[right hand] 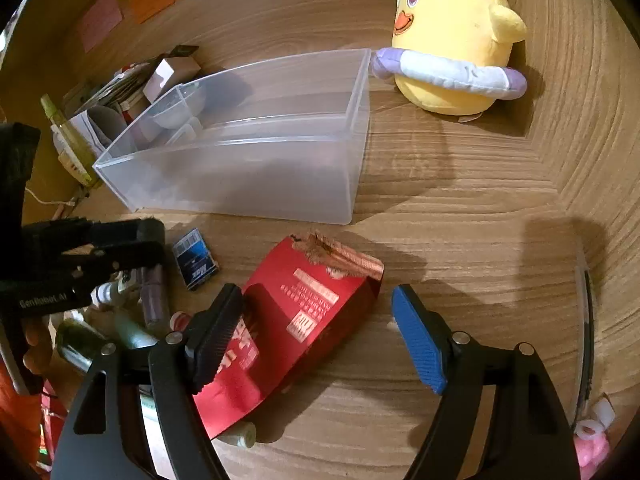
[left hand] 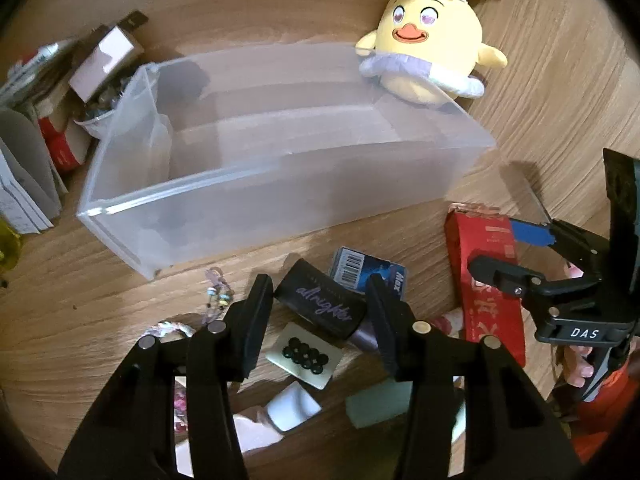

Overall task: Organize objects
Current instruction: 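Grasp the red printed packet with the right tool while the left tool grasps the dark bottle, then lift the red packet and dark bottle and carry both toward the clear bin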

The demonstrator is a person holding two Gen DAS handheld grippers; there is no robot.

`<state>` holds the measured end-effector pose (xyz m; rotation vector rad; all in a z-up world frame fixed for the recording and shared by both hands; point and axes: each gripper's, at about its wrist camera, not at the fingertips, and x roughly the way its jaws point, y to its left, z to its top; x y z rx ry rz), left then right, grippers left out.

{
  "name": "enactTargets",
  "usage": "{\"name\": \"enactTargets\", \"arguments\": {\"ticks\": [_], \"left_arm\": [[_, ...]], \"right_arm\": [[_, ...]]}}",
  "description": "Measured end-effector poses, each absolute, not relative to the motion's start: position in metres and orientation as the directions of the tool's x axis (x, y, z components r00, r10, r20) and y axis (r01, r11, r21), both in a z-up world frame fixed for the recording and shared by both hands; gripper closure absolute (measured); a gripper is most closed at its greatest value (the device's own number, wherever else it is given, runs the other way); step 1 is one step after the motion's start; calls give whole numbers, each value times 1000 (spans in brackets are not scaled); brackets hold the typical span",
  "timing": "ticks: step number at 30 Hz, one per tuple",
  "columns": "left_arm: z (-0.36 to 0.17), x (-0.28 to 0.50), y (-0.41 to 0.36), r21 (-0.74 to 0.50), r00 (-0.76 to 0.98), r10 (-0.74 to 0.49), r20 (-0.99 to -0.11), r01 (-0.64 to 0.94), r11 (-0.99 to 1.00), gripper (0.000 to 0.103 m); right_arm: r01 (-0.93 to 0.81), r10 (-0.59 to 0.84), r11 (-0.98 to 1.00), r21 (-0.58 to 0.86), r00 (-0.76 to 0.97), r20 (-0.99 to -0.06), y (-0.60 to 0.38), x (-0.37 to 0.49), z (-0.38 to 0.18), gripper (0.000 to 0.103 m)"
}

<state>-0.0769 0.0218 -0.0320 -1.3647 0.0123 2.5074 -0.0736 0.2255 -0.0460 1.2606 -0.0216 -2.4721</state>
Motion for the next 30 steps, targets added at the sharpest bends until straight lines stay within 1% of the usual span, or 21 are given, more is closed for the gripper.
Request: {"name": "enactTargets", "arguments": {"ticks": [6,7,9,10,11,12,14,16,17,18,19,20,21,22,23,30], "left_arm": [[-29,-74,18,-115,-537,235,-810,-247,-962,56],[-27,-73,16,-117,-543,236,-806,-243,-963,59],[-23,-71,13,-127,-552,241,-798,-238,-963,69],[-21,-70,12,-132,-558,245,-793,-236,-963,70],[-18,-69,10,-131,-567,246,-786,-236,-963,78],[-16,-68,10,-125,-574,240,-783,-233,-964,83],[-16,-67,9,-127,-576,243,-781,-234,-964,83],[-18,-68,8,-136,-556,250,-793,-239,-961,82],[-20,-68,8,-144,-542,255,-801,-239,-960,81],[-22,-70,7,-151,-529,257,-809,-235,-960,74],[-25,-71,7,-159,-517,259,-816,-230,-960,70],[-27,-72,7,-164,-508,260,-821,-226,-960,59],[-30,-74,8,-171,-496,261,-828,-221,-960,45],[-32,-75,8,-180,-490,268,-830,-219,-959,41],[-33,-76,9,-193,-483,278,-831,-218,-957,38],[-48,-94,21,-232,-400,306,-864,-224,-947,38]], "right_arm": [[309,-311,-937,163,-527,-791,215,-81,-50,29],[304,-314,-937,171,-523,-792,214,-84,-50,29],[300,-317,-937,178,-520,-793,213,-88,-51,29],[297,-316,-938,179,-520,-793,212,-91,-51,30],[294,-315,-939,178,-525,-791,210,-92,-51,34],[298,-314,-938,175,-527,-789,209,-93,-50,35],[301,-316,-938,173,-533,-785,207,-94,-50,36],[300,-312,-939,167,-545,-778,206,-92,-49,40],[302,-310,-940,160,-554,-772,207,-90,-48,44],[304,-309,-940,155,-562,-767,208,-89,-46,48],[307,-310,-939,153,-569,-762,209,-88,-44,50],[309,-310,-939,150,-577,-756,210,-86,-41,53],[310,-311,-939,148,-582,-751,211,-85,-39,55],[313,-311,-939,145,-588,-746,212,-84,-37,56],[316,-311,-939,140,-595,-741,213,-83,-35,58],[338,-307,-935,106,-624,-719,215,-73,-30,65]]}}
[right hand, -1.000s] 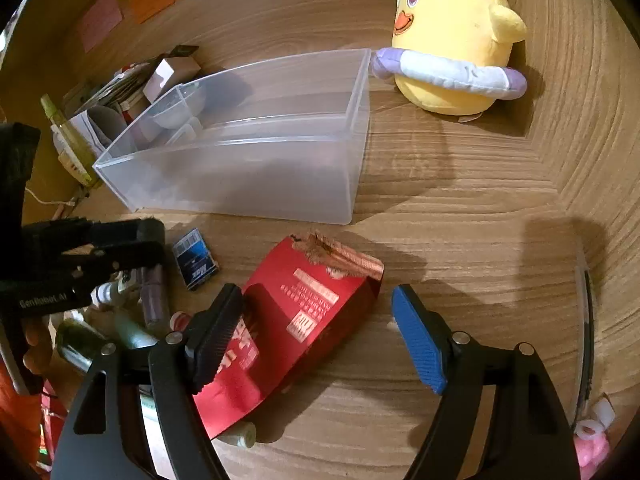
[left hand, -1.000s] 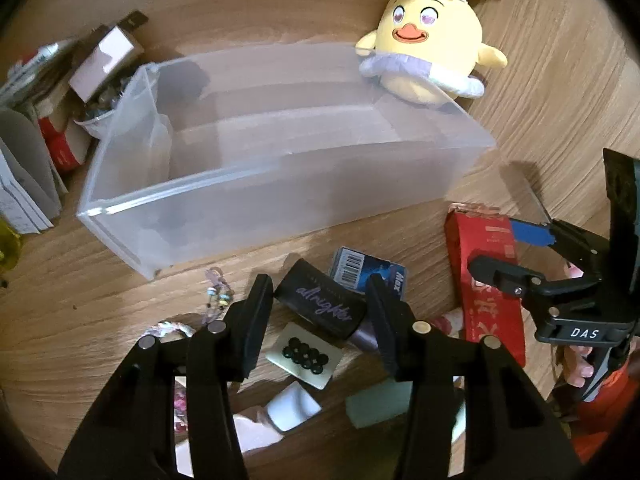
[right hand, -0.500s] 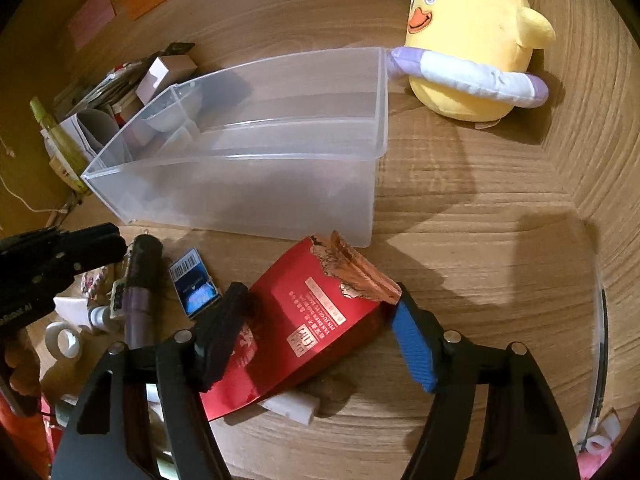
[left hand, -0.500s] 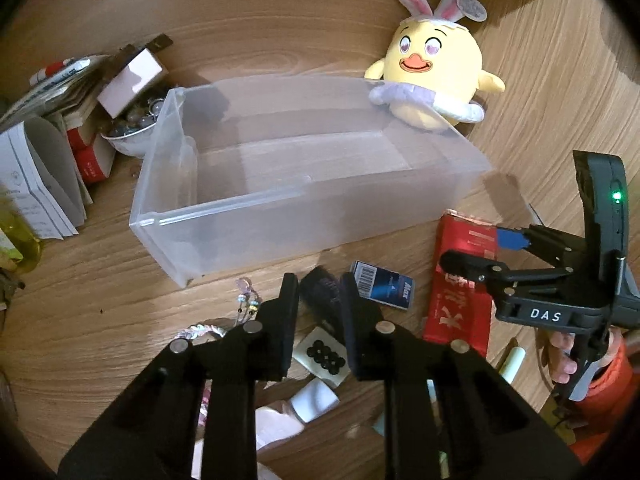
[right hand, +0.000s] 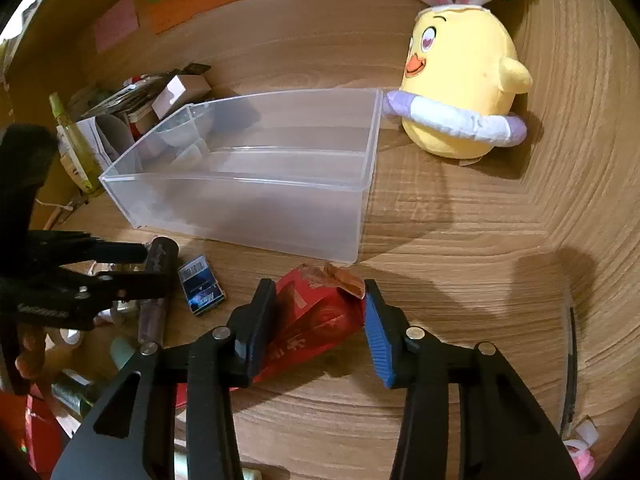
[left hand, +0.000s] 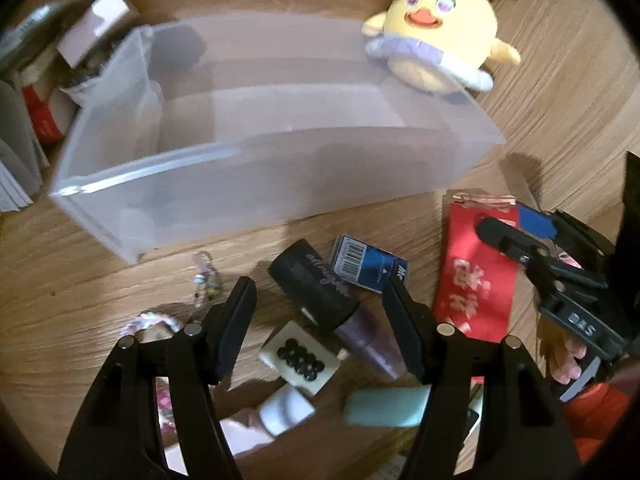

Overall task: Organize objects
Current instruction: 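Lift the red packet and dark bottle and carry both toward the clear bin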

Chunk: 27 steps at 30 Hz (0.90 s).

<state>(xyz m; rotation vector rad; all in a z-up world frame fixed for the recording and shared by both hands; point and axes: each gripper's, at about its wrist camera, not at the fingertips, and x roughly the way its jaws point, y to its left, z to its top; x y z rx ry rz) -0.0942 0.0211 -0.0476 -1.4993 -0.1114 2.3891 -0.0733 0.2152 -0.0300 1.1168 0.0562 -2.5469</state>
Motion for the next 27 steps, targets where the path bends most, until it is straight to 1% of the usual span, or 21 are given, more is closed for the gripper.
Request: {"name": "enactTargets", "arguments": {"ticks": [2,4,5,8,12,18,27], "left_arm": [[-47,-97,22,-223,-406,297,-865,-220,-950,40],[-48,-100,21,-241,-405,308,-861,-208,-948,48],[-48,-100,21,-237,-411,303,-860,-204,-950,57],[-49,-99,19,-238,-422,300,-856,-193,-952,60],[-46,-93,17,-235,-436,302,-848,-200,-951,72],[-30,-79,16,-212,-498,300,-813,-227,-951,75],[0,-63,14,-200,-588,308,-748,-242,-949,77]], "right_arm": [[344,-318,-932,114,-625,-713,217,-71,-28,67],[347,-329,-929,127,-623,-710,220,-71,-27,68],[348,-333,-928,131,-622,-708,221,-70,-27,68],[349,-342,-926,142,-623,-703,224,-68,-28,68],[352,-353,-924,152,-624,-697,225,-66,-29,69],[359,-372,-918,171,-627,-684,224,-63,-24,74],[366,-370,-919,150,-662,-652,218,-60,-9,76]]}}
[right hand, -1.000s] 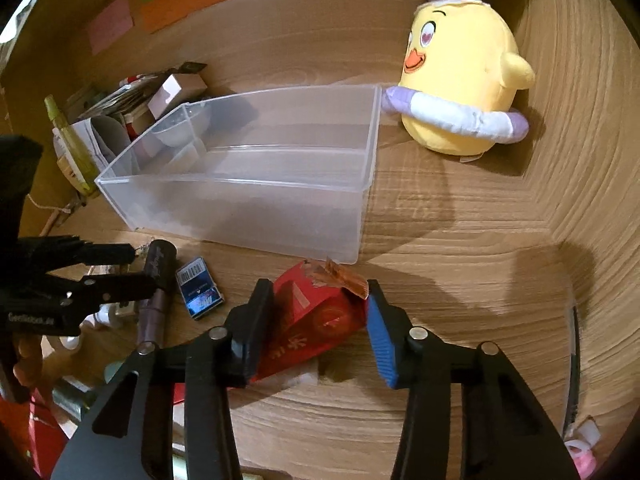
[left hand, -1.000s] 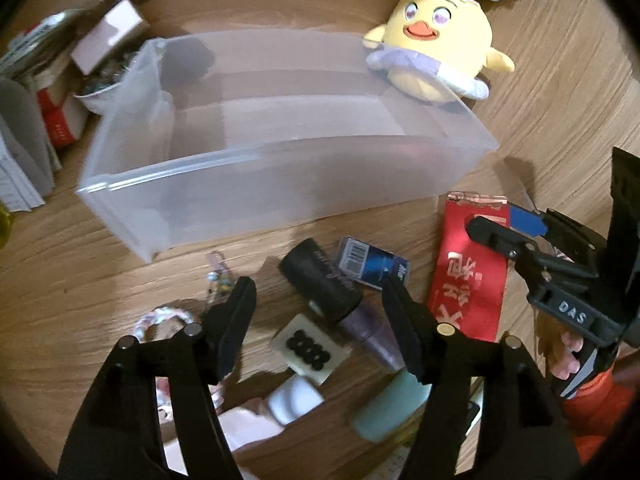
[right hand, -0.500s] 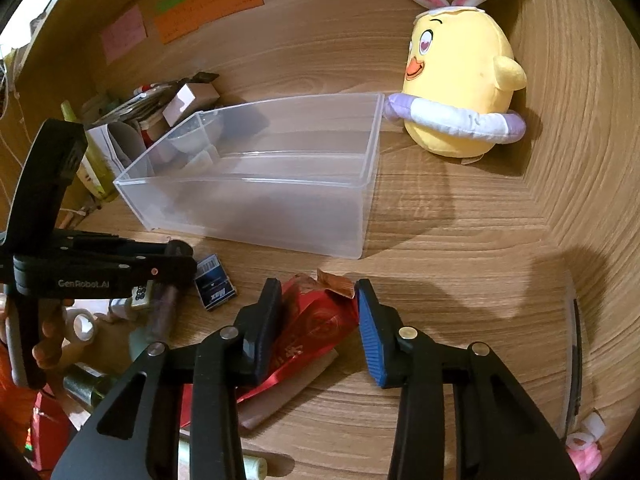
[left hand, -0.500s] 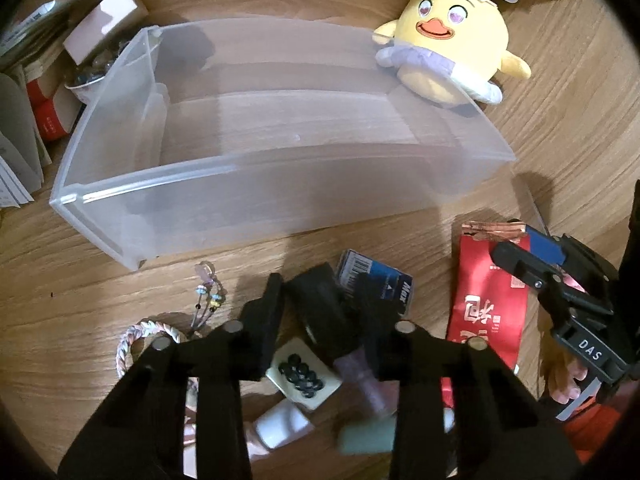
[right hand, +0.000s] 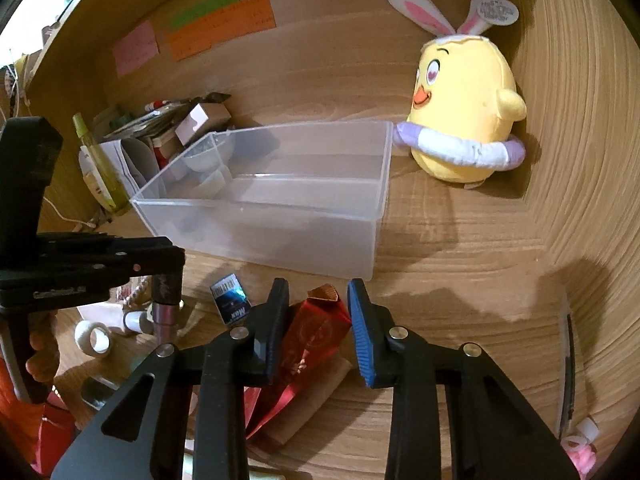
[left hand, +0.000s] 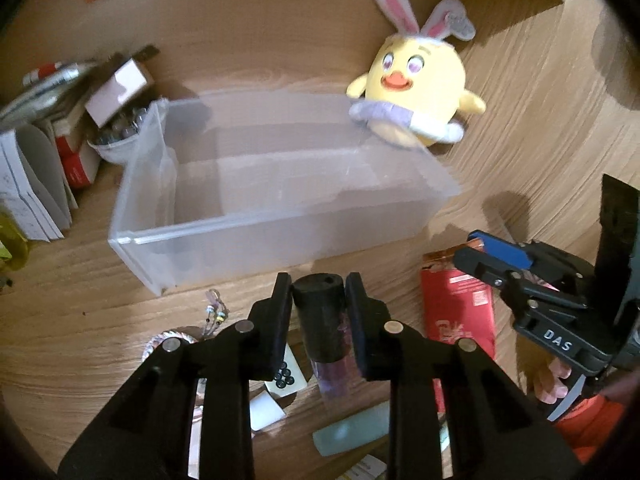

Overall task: Organize objects
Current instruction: 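Lift the red packet and dark bottle and carry both toward the clear bin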

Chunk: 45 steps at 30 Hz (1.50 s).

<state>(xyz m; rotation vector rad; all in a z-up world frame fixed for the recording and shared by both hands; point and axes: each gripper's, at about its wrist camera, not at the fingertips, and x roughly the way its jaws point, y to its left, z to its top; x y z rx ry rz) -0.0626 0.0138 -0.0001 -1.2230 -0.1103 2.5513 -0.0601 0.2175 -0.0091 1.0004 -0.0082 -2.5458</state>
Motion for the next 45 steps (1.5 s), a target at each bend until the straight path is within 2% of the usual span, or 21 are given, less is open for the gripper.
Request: {"name": "enactTargets", "arguments": {"ticks": [11,19,45], "left_arm": [[26,-46,6,-196,-660,308,-685,-240,-951,78],[33,-39,3,-177,-689,293,-663,-236,-956,78],[81,-44,-12,-193,-775,294,-560,-223,-956,78]], "right_arm": [[382,-376,-915,125,-703,-604,208,-56,11,78],[402,-378,-908,117,-669,-640,197,-62,-3,78],[420,-433,-898,133,-784,-445,201,-64,83,79]]}}
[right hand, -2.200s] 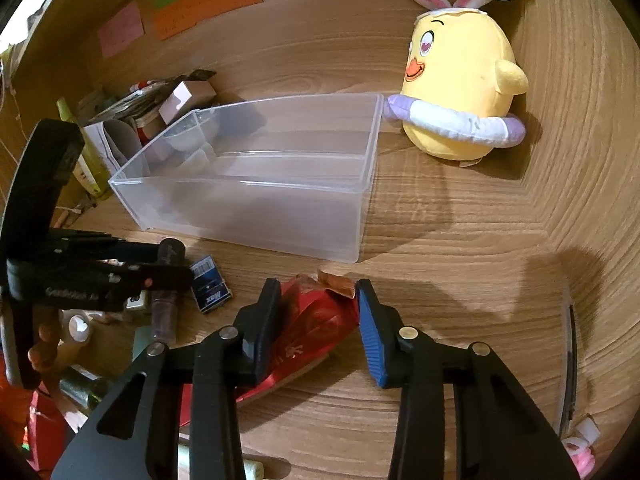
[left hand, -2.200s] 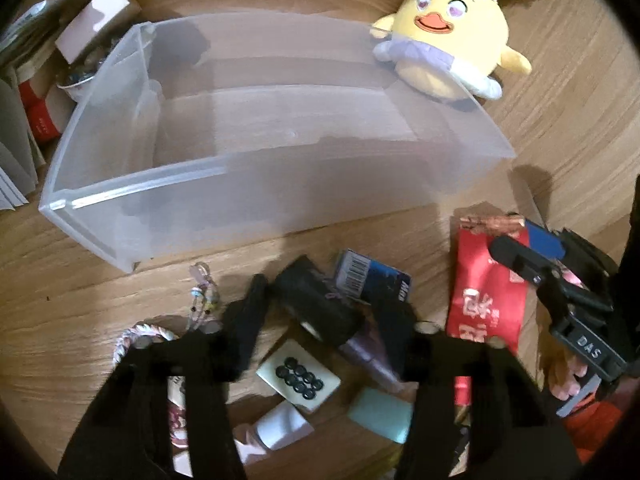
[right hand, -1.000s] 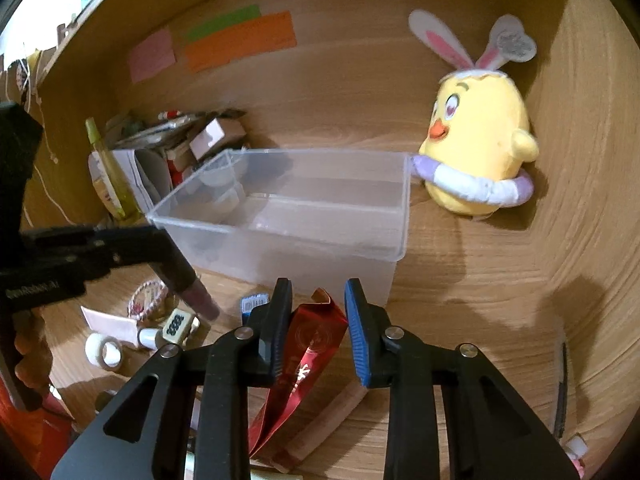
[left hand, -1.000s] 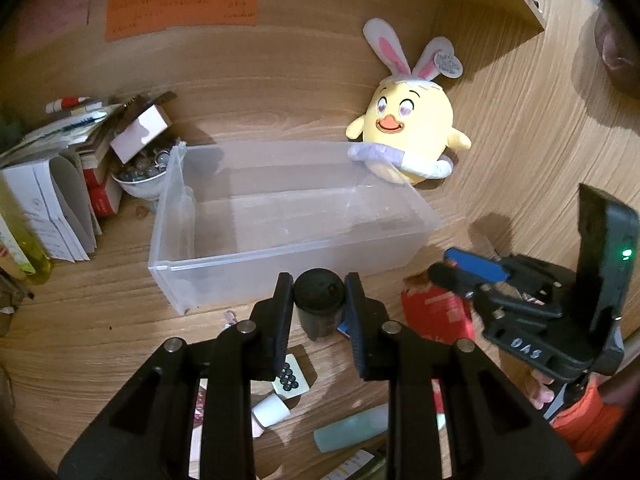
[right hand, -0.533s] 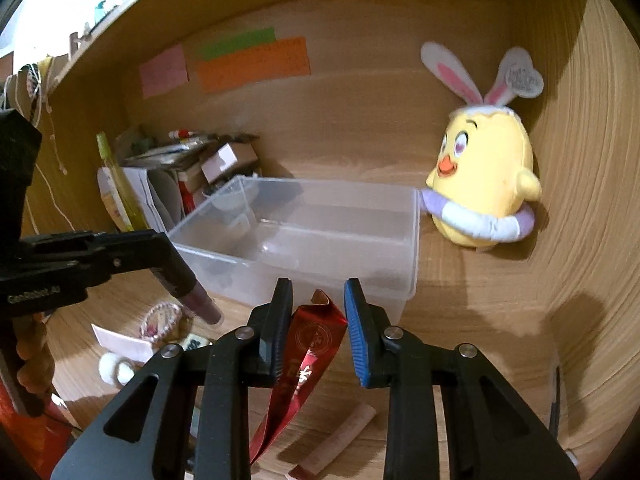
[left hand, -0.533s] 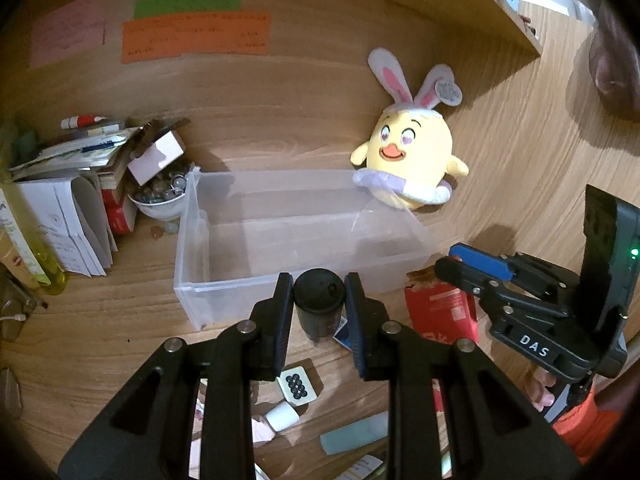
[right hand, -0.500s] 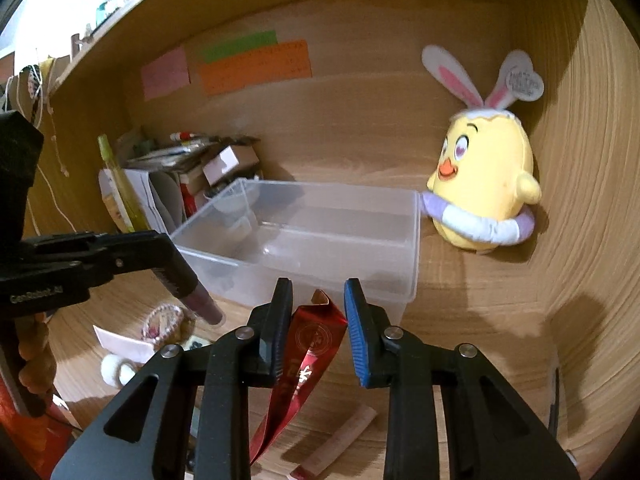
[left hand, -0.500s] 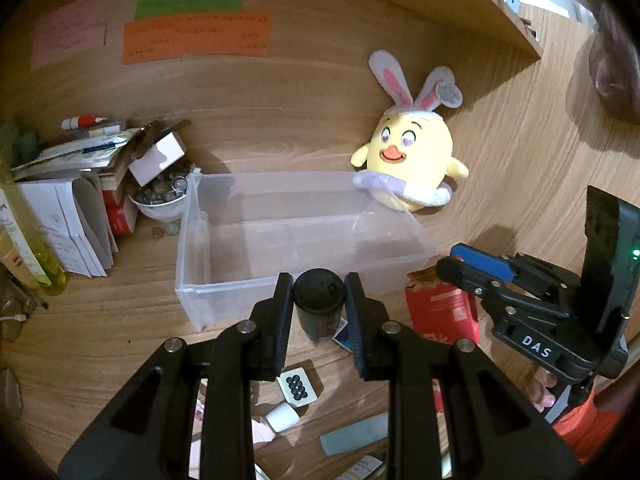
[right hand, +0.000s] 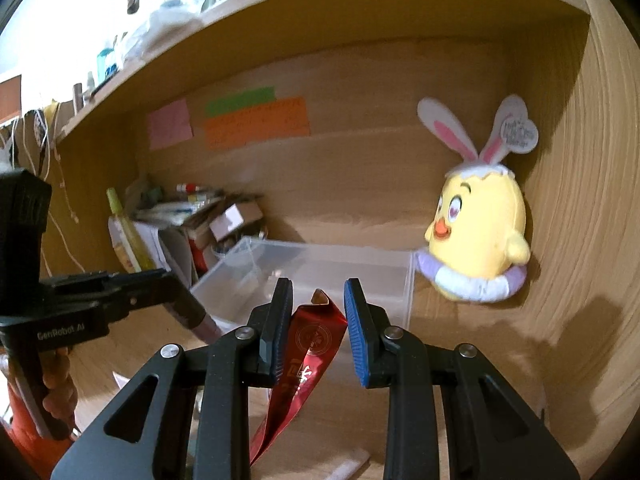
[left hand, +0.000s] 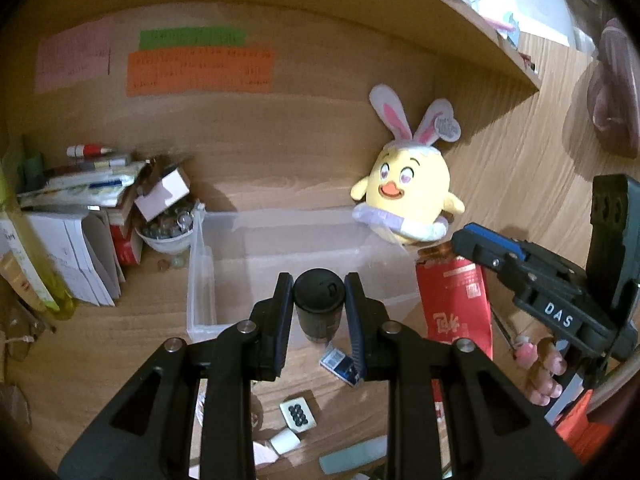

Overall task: Organize objects
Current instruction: 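Lift the red packet and dark bottle and carry both toward the clear bin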

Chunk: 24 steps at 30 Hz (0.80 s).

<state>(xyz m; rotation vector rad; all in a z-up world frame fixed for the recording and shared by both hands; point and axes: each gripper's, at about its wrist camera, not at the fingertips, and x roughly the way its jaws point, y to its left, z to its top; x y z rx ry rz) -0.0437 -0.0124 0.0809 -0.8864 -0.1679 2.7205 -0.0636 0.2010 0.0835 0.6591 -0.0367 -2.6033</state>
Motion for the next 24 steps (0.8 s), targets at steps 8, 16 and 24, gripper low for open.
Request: {"name": "enactTargets", "arguments": {"ticks": [8,16,24], "left_arm": [[99,-53,-18,-181,-810,264,-524,-197,-964,78],[96,-74,-26,-172,-815,218,-536,-148,-974,78],[82,-97,-34,-189,-796,207,-569,-119,-975,78]], "right_arm": [[415,-423,-903,115,-807,-411,198,-84,104,79],[392,-386,-917,74,-826,-411,185,-110,109,79],[374,-357,-926,52,-823,-442,172,-139,102,79]]}}
